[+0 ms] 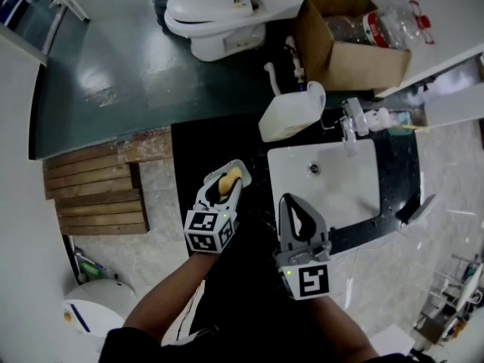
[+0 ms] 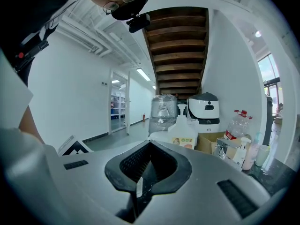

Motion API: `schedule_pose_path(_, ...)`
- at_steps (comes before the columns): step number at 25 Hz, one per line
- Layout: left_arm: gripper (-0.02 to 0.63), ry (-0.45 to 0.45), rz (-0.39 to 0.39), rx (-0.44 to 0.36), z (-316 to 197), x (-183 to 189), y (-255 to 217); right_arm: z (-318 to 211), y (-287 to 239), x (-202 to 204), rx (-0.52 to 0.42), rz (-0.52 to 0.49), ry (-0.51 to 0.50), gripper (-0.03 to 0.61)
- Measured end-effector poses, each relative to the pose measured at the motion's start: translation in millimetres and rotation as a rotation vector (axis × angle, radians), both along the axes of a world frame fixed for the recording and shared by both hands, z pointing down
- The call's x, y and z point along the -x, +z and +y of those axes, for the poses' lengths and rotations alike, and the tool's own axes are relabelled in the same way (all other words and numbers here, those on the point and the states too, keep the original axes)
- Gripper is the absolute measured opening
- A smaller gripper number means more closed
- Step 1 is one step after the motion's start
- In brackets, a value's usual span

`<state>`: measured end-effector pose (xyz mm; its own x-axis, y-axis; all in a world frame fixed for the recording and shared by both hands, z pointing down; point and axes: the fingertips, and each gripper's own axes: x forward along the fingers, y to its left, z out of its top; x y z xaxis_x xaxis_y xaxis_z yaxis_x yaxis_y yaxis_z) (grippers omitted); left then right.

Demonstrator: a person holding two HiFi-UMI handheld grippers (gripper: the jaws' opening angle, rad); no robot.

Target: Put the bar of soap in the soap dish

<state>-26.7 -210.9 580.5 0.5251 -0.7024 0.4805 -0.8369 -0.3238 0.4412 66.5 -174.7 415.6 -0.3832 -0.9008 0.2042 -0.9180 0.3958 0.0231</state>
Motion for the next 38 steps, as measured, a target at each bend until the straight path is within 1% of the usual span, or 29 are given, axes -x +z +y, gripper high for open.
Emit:
schedule_pose_path(6,0.156,0.017,-0.017,0.047,0,-4,4,4,1,11,0.004,0.005,-0.029,0.006)
schedule_pose_path(12,0.156,0.020,-0.027,0.060,2,-4,6,2,0,2,0.007,0.011,-0.005,0.006)
schedule_pose_path(16,0.156,0.004,-0.016,0.072,0,-1,5,3,0,3,0.006,0.004,-0.005,0.006)
schedule_pose_path(21,0.160,-0.022,-0.076,0.058,-2,8,2,4,0,5,0.007,0.003,-0.011,0.006)
schedule_pose_path(26,0.160,-0.027,-0.098,0.086,0,19,6,4,-3,8,-0.001,-0.003,-0.016,0.006)
schedule_pose_path(32,0.160,-0.058,-0.099,0.115,10,36,13,8,-3,13,-0.002,-0.003,-0.029,0.006)
schedule_pose_path(38,0.160,-0.064,-0.094,0.148,19,37,20,10,-5,16,-0.006,0.000,-0.035,0.006)
